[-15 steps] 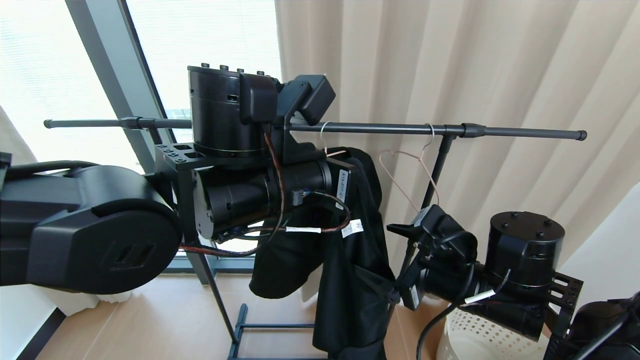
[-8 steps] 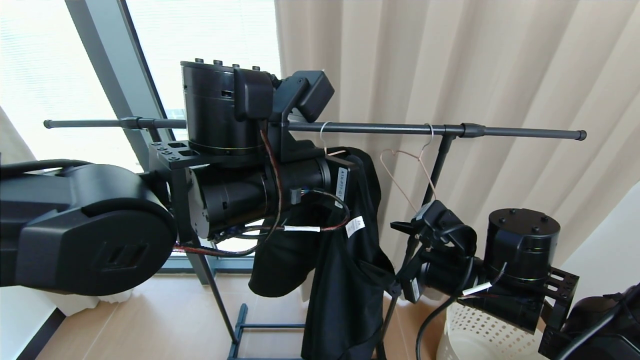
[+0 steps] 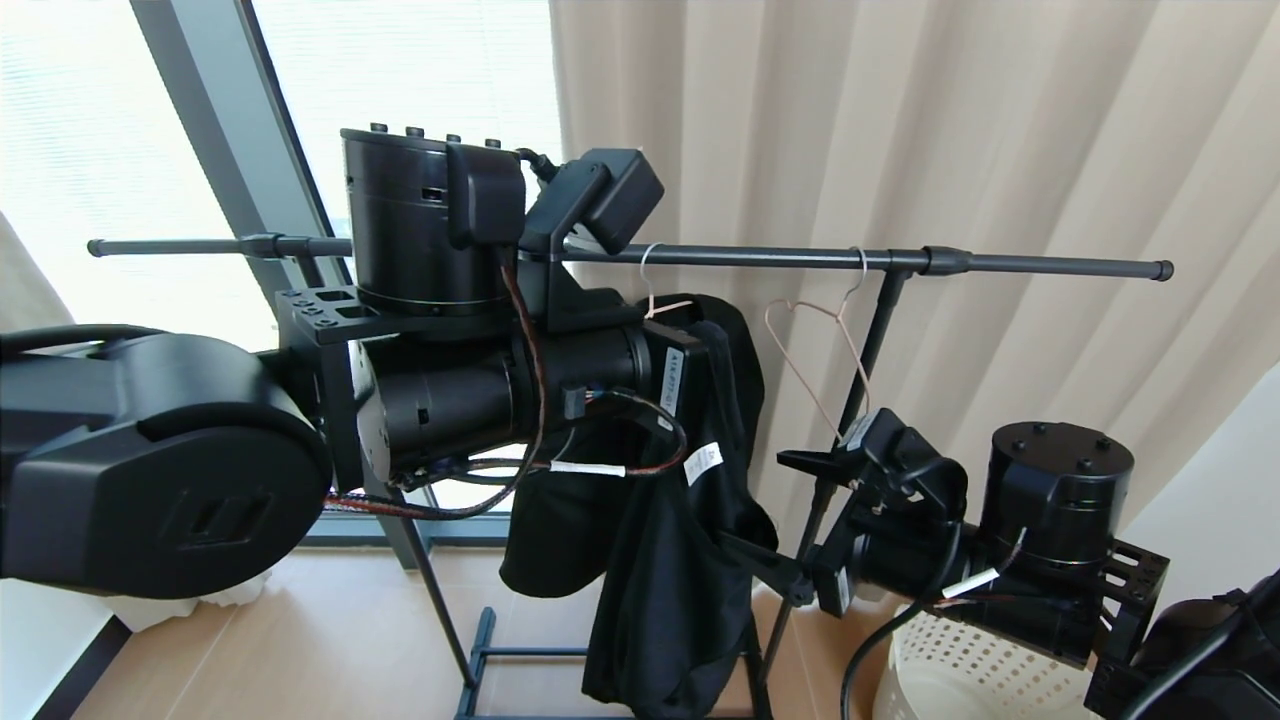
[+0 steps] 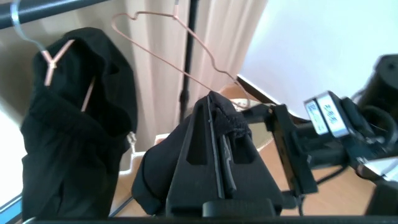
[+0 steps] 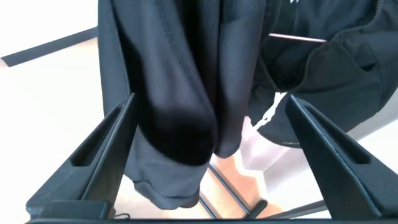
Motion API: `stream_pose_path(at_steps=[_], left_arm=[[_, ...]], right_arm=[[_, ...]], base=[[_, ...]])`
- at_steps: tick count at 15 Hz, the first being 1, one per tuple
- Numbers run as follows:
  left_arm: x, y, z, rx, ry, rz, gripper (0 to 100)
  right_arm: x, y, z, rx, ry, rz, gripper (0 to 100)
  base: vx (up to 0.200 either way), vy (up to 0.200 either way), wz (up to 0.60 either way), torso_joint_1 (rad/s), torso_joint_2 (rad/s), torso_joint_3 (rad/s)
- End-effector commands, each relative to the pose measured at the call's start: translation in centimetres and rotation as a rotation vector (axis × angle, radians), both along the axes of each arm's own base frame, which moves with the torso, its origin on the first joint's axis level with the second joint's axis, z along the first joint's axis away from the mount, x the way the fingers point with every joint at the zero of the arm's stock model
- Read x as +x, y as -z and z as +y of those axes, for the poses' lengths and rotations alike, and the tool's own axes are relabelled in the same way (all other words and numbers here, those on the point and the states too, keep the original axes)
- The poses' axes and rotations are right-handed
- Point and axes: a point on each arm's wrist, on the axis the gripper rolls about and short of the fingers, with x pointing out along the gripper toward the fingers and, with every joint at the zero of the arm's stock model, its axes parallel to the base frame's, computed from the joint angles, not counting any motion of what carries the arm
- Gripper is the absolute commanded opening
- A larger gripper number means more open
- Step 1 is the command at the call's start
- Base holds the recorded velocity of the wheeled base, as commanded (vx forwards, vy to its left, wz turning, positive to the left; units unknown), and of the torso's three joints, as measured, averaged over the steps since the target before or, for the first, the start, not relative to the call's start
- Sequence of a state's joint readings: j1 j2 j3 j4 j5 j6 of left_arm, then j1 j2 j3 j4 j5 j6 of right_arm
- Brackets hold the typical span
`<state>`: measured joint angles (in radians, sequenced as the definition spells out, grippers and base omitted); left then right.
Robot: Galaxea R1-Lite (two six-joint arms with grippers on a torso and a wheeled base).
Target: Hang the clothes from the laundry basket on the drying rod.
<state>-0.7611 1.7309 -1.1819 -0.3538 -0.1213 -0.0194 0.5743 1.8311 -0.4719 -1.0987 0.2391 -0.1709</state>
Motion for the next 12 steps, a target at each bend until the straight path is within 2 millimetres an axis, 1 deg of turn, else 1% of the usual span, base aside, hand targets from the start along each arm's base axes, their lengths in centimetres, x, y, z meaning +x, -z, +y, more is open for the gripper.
stream_pose_path(at_steps=[1,4,5,8,10,12], left_arm=[[0.0,0.1,0.1,0.001,0.006,0.003,0],[0.0,-0.1,0.1,-0.015,0.009,-0.014,0],[0.0,-0.1,0.1,-0.017,0.009,-0.016,0],[-0.2,-0.4,0.3,-0.025,0.009,-0.023,0],[-0.3,-0.3,0.5,-0.022,0.004,-0.02,0],[0.1,-0.1,1.0,-0.017,-0.016,-0.011,0]], right_arm=[[0.1,0.2,0.0,-0.003,-0.001,0.006,100],[0.3,0.3,0.2,-0.003,0.005,0.004,100],[0.3,0.3,0.2,-0.004,0.006,0.004,0],[0.3,0.0,0.1,0.001,0.008,-0.004,0],[0.6,-0.3,-0.5,0.006,0.032,-0.014,0],[0.8,-1.0,-1.3,0.017,0.059,-0.036,0]], base=[[0.0,0.0,0.0,0.0,0.0,0.0],[0.0,0.0,0.0,0.0,0.0,0.0],[0.0,0.0,0.0,0.0,0.0,0.0],[0.0,0.0,0.0,0.0,0.0,0.0],[0.0,0.0,0.0,0.0,0.0,0.0],[0.0,0.0,0.0,0.0,0.0,0.0]])
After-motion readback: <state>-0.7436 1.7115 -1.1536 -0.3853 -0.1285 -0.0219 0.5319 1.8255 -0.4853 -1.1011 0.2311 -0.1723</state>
